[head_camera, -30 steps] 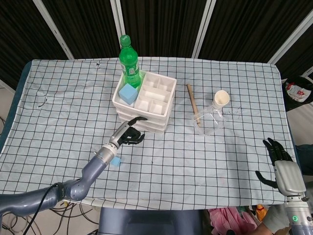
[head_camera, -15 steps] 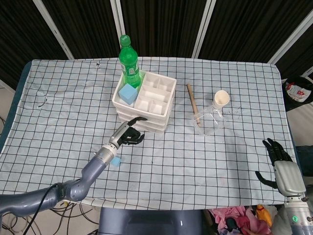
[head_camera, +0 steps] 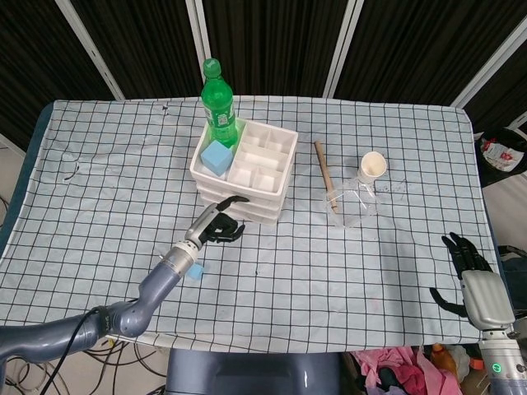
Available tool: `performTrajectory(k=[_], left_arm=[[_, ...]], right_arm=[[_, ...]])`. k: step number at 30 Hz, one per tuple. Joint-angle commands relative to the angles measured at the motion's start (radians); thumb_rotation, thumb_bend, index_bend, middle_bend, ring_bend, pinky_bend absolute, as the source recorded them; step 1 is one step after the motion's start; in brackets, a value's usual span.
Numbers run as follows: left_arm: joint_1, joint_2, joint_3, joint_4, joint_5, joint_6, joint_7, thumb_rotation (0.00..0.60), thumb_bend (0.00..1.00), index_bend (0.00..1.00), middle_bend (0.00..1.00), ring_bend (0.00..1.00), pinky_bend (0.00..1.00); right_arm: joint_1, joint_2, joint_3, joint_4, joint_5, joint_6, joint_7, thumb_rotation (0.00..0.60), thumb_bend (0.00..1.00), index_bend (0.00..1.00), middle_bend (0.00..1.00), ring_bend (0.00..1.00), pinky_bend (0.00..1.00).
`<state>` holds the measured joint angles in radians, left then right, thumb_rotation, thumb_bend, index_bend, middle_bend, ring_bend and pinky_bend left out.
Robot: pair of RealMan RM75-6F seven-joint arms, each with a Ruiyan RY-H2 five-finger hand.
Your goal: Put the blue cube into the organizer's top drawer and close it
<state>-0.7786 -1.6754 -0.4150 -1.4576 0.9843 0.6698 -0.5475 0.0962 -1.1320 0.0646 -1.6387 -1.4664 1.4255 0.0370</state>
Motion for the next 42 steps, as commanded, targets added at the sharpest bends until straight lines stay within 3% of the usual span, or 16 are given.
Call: performTrajectory(k=[1, 42], left_arm=[[-0.001, -0.001, 0.000, 0.001, 0.000, -0.001, -0.001, 0.600, 0.46, 0.21, 0.96, 0.89, 0.86], [0.072, 0.078, 0.052, -0.108, 0.067, 0.020, -0.041, 0.600, 0.46, 0.24, 0.96, 0.89, 0.86]], right_arm=[[0.000, 0.000, 0.000, 0.000, 0.000, 0.000, 0.000, 0.600, 0.23, 0.03, 0.00, 0.00, 0.18], [-0.002, -0.003, 0.000, -0.001, -0.004, 0.008, -0.005, 0.600, 0.24, 0.03, 0.00, 0.00, 0.18]])
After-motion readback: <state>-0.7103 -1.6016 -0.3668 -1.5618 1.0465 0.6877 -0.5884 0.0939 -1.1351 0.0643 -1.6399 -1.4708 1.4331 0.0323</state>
